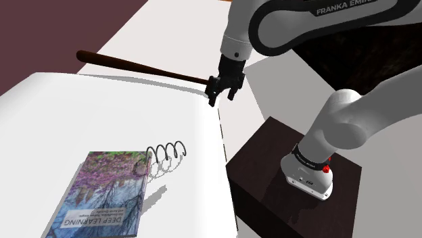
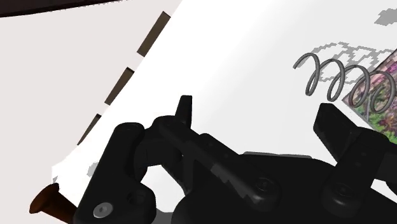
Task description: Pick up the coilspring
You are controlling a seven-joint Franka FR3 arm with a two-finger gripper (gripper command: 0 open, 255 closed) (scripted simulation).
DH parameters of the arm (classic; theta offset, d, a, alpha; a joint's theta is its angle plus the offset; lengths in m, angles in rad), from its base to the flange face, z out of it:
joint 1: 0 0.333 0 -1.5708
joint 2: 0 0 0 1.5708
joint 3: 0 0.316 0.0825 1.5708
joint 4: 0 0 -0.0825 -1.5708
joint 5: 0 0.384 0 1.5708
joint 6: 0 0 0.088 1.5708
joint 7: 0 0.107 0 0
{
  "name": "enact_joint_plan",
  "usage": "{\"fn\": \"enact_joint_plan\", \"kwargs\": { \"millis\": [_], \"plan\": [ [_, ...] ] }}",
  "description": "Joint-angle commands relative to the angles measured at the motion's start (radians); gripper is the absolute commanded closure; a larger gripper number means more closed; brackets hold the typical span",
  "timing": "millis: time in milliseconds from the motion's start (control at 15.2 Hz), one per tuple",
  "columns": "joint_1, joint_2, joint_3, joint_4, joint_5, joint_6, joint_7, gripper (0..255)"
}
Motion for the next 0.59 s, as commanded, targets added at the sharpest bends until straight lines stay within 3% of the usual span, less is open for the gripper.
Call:
{"fn": "enact_joint_plan", "kwargs": {
  "millis": [0,264,528],
  "plan": [
    [0.008,0.056,0.040,0.002,0.009,0.072,0.031,0],
    [0.013,0.188,0.121,0.022,0.000,0.211,0.102,0],
    [0.005,0.340,0.200,0.066,-0.057,0.342,0.198,0]
  ]
}}
